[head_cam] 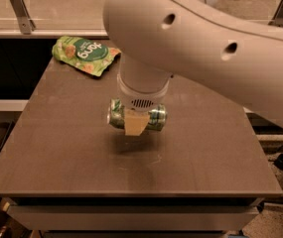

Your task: Knock green can over

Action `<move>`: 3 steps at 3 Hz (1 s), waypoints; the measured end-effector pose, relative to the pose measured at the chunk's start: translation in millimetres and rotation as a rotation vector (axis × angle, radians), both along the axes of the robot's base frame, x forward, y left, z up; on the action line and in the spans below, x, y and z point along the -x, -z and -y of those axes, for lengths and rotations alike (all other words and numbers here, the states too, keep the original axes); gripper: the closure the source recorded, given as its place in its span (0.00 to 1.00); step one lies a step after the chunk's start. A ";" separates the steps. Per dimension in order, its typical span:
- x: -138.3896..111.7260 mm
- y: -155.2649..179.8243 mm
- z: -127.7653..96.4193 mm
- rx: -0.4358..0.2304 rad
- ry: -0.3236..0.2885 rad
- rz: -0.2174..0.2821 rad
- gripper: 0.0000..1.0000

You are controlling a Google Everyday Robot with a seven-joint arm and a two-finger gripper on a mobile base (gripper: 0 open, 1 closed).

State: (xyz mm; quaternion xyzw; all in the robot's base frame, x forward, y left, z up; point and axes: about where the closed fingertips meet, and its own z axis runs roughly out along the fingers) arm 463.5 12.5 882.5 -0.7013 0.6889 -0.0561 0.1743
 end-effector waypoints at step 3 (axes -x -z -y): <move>-0.8 28.0 4.2 0.169 -0.046 -0.014 1.00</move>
Offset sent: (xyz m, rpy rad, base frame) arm 0.0023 -0.0073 -0.0285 -0.2003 0.0030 0.0453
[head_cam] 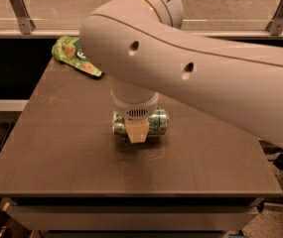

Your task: Knock green can over

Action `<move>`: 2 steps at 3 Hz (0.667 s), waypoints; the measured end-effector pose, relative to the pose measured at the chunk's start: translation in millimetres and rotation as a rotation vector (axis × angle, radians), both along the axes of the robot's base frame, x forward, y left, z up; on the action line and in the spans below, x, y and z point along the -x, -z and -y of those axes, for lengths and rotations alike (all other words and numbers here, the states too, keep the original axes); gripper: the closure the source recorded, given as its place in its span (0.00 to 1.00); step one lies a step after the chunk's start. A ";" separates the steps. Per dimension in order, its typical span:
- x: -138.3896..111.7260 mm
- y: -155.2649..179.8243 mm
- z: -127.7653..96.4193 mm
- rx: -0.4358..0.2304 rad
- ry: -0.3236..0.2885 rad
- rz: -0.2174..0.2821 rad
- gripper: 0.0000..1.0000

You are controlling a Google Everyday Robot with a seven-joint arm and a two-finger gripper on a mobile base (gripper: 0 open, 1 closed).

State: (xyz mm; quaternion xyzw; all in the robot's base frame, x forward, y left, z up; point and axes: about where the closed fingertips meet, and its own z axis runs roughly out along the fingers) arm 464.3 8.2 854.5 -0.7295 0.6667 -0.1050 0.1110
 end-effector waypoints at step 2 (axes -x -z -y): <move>4.2 18.0 -0.4 0.062 -0.028 -0.045 1.00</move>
Offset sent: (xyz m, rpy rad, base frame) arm -0.0067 0.0012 -0.0300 -0.0928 0.0800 0.0430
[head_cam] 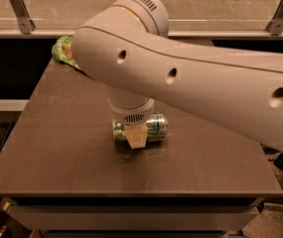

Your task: Knock green can over

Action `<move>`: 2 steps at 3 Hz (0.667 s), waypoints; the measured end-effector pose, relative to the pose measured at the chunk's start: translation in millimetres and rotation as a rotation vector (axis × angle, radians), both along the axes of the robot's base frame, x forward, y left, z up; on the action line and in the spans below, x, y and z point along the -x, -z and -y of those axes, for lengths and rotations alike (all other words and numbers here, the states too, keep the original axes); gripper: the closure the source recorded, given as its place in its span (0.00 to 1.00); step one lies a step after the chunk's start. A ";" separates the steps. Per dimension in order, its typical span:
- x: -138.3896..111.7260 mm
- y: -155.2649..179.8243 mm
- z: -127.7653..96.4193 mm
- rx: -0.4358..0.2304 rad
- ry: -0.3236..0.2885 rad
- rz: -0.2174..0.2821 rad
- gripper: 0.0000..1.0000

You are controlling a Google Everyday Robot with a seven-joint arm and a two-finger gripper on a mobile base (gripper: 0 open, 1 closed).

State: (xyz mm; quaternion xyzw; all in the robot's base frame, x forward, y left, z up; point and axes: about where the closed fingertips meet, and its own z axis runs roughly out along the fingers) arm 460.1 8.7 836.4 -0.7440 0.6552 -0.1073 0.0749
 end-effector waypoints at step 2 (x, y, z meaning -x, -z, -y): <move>2.6 6.5 -2.1 0.014 -0.010 -0.024 0.82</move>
Offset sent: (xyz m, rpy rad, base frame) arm -0.0023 0.0019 -0.0074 -0.0127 0.0223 0.0087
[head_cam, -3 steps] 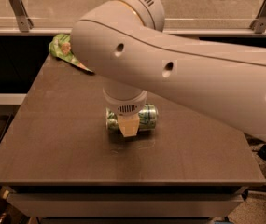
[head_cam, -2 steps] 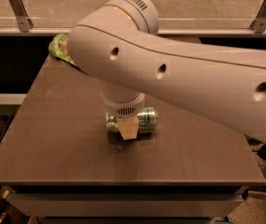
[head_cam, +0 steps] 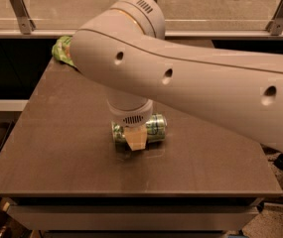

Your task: Knock green can over

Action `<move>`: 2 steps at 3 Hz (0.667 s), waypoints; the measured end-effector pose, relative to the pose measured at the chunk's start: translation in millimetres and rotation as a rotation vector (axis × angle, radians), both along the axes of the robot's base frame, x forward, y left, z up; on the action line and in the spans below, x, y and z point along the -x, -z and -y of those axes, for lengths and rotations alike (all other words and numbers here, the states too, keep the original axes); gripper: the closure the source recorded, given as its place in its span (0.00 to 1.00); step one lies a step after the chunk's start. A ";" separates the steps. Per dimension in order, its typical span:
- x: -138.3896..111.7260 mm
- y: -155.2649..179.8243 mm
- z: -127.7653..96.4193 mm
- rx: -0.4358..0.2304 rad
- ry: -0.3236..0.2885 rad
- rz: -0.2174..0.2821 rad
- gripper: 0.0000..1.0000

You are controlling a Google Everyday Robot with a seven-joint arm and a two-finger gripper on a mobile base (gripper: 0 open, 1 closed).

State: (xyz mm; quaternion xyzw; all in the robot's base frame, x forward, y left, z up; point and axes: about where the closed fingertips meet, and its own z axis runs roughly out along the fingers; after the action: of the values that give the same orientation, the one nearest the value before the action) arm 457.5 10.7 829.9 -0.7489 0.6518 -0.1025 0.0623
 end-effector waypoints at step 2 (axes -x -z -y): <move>0.6 -1.5 0.2 -0.001 0.000 0.005 0.35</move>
Offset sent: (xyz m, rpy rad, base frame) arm -0.0003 -0.0001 0.0007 0.0003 -0.0021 0.0000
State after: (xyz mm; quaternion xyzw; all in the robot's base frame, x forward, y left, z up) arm 456.9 10.5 831.4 -0.7487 0.6516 -0.1041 0.0640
